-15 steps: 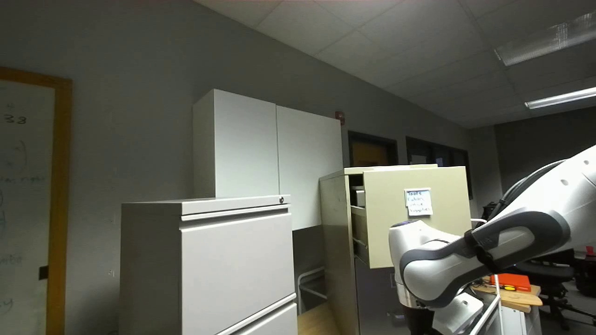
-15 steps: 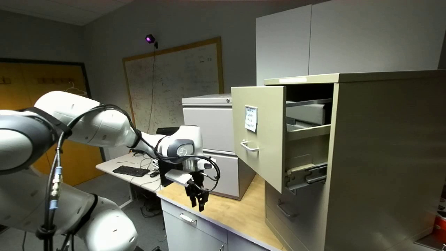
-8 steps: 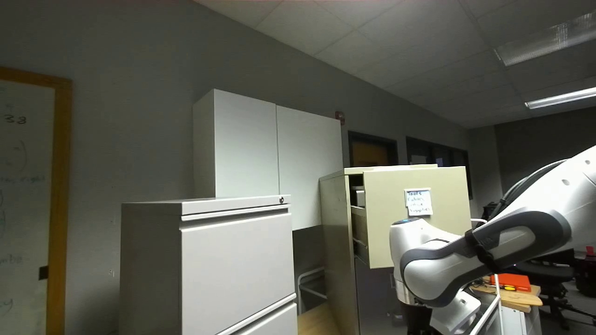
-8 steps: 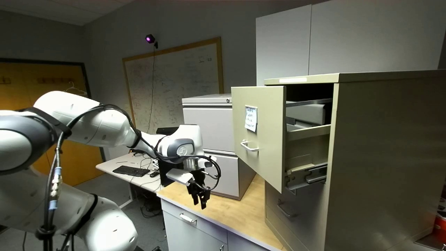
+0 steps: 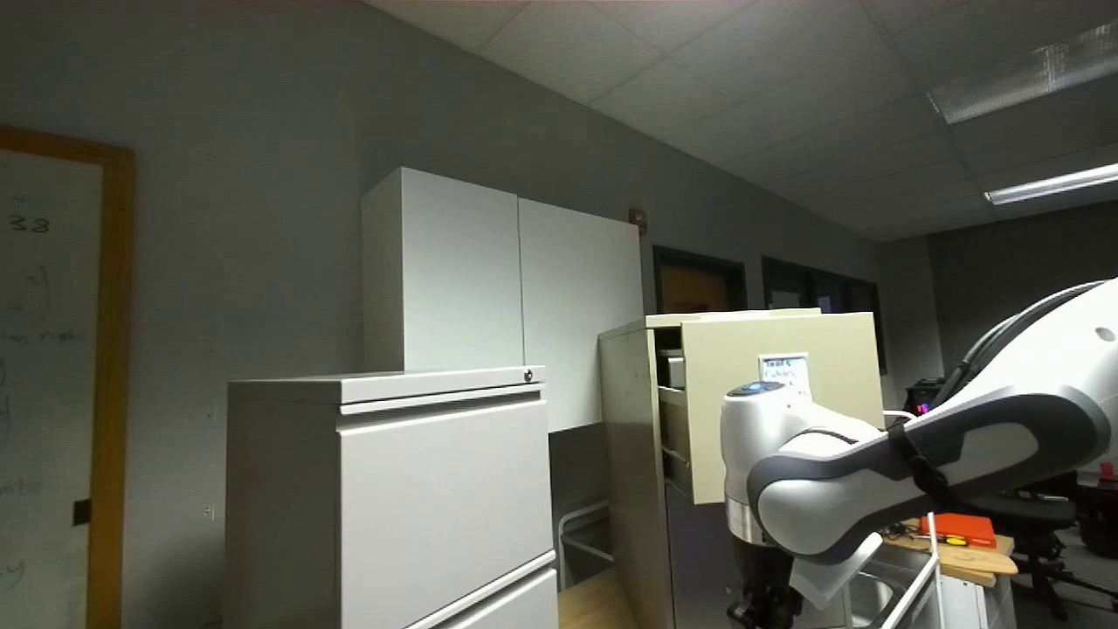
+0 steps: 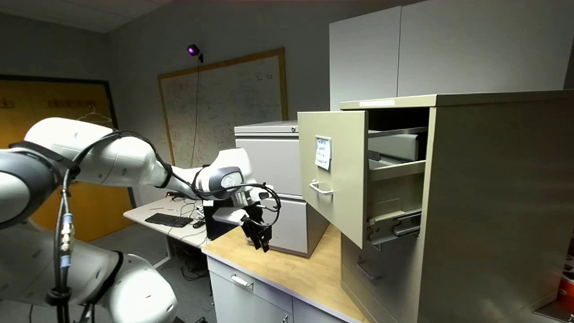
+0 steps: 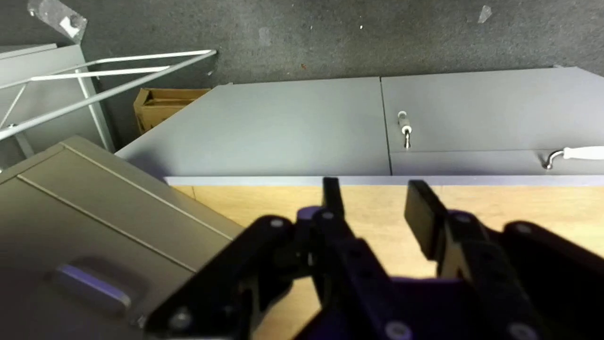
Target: Close the top drawer of the cabinet to the right.
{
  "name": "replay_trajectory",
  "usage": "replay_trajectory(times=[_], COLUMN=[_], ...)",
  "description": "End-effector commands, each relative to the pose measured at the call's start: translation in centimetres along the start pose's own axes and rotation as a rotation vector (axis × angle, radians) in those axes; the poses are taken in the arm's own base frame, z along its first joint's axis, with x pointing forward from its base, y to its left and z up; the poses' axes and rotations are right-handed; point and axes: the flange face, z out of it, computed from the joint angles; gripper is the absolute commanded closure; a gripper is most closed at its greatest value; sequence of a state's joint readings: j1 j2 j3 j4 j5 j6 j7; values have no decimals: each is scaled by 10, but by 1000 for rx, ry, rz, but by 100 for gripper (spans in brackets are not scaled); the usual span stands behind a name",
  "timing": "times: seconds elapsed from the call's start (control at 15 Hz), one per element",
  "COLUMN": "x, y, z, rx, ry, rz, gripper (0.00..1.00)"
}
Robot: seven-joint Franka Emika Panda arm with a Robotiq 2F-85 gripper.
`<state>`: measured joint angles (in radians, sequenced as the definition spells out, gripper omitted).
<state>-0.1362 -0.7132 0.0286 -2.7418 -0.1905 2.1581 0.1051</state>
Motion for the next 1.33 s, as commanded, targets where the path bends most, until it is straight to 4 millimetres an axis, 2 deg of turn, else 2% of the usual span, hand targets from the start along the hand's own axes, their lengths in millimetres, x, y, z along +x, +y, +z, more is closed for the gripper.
replay_trajectory(times=[0.0,0.07,0.13,0.2,0.27,0.33,0.4,0.53,0.6,0.67,1.07,1.27], x=[0,-1,-2,-4,-5,-7,-9,-12,-14,-15,-23,-18], y=[-4,-5,-6,-7,-8,-9,-9,-7,-5,-3,12,15], z=[-38,-45,-52,-58,-64,-71,-78,-92,-100,-107,-141,-153], rx=[-72,-86,-106,-125,-146,-165,-183,-213,-229,-243,-311,-315], ry=[109,135,166,192,220,248,276,328,361,388,544,651], rz=[31,36,44,52,61,67,75,97,116,131,217,246], gripper=[52,53,63,79,87,86,98,92,95,91,92,92])
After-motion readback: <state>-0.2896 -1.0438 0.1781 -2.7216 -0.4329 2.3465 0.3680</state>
